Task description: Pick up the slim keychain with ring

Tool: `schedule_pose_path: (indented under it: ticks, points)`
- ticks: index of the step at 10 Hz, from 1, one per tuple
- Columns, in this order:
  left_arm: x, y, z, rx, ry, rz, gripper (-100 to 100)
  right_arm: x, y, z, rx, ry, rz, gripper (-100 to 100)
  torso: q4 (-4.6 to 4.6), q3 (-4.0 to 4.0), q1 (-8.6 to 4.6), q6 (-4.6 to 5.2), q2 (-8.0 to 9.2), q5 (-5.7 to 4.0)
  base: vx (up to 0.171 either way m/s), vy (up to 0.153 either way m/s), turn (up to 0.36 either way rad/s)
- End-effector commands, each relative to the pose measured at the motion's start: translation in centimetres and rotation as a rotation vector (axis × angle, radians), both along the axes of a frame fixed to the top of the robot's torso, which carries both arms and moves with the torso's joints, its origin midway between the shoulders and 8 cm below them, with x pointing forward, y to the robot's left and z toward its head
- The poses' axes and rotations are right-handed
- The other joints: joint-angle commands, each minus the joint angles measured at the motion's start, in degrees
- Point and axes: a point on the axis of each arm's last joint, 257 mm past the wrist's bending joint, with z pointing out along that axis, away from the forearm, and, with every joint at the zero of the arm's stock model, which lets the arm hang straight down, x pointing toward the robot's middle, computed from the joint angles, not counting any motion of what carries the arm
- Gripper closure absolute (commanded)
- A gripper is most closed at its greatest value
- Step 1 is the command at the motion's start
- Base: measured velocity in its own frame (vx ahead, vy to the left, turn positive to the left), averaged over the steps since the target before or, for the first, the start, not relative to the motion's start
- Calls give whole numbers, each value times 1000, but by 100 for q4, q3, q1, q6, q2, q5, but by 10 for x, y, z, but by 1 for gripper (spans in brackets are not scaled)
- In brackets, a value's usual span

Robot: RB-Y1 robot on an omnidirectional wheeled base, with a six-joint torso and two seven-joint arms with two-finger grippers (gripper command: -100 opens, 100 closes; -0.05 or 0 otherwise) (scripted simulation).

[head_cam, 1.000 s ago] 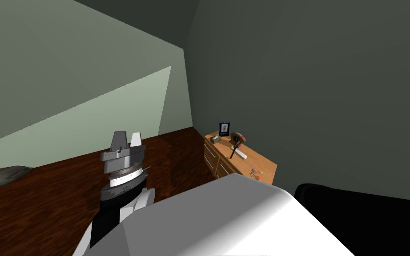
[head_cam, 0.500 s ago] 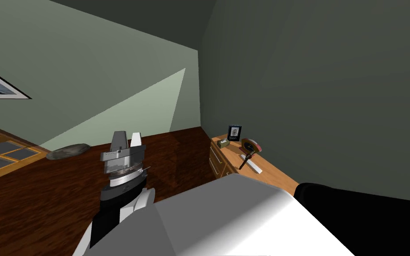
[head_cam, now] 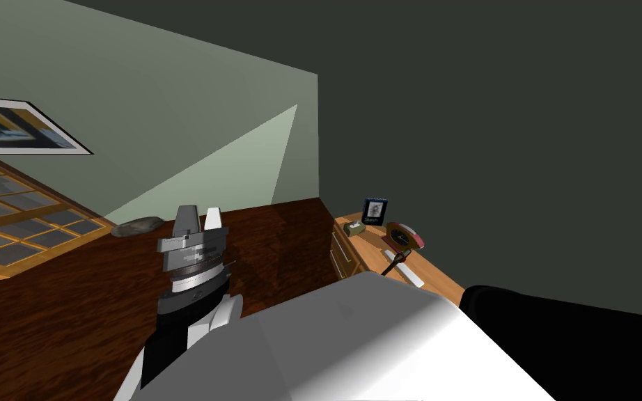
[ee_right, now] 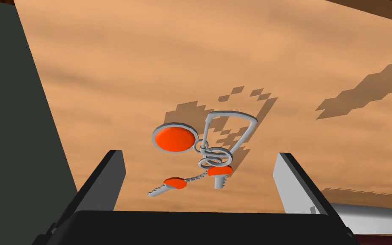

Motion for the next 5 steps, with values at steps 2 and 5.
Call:
schedule_pose_path:
  ticks: [2,5]
  points:
    - [0,0,0,0,0,0,0,-4,0,-14,1,-4,-8,-100,1,2,-1,1,4,0,0,-18,43]
    - [0,0,0,0,0,0,0,-5,-1,-16,2,-4,-10,100,2,4,-2,1,7,-2,-1,-7,12]
